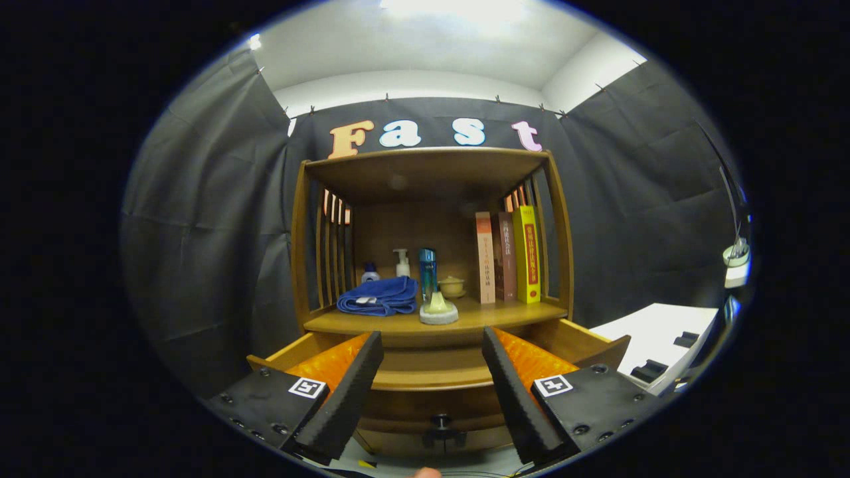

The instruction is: Pull open the drawer, take out the items inside it, and place them on the countertop above the cabinet.

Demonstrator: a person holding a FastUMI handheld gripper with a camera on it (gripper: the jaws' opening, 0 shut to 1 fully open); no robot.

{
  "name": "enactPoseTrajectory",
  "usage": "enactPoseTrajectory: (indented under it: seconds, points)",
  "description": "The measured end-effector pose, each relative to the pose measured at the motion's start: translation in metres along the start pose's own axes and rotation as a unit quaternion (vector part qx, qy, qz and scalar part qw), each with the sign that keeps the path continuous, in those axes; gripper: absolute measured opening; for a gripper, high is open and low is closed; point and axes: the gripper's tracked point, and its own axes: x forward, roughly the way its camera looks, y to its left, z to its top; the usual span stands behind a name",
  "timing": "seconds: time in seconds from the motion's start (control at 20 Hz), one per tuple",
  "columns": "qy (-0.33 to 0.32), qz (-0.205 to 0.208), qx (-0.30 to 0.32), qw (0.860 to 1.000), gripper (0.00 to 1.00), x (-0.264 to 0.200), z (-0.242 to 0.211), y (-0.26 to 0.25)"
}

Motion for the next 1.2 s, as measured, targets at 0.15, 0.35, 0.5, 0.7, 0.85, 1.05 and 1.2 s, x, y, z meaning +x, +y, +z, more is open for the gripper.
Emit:
enactPoseTrajectory:
  seconds: [0.15,0.35,0.5,0.7,0.85,1.05,1.2]
  points:
    - [0.014,0.005,0.001,1.000,0.99,-0.003,-0.031,-0.003]
    - [0.027,0.034,0.001,0.999,0.99,-0.001,-0.060,0.008]
    - [0.042,0.033,-0.003,0.999,0.99,0.003,-0.081,0.006]
    - [0.066,0.028,-0.016,0.997,0.99,0.008,-0.105,0.004]
    - [0.081,0.022,-0.021,0.996,0.99,0.018,-0.120,0.001]
    - [0.082,0.005,-0.006,0.997,0.98,0.018,-0.122,-0.006]
    - [0.080,0.003,0.007,0.997,0.98,0.020,-0.122,-0.007]
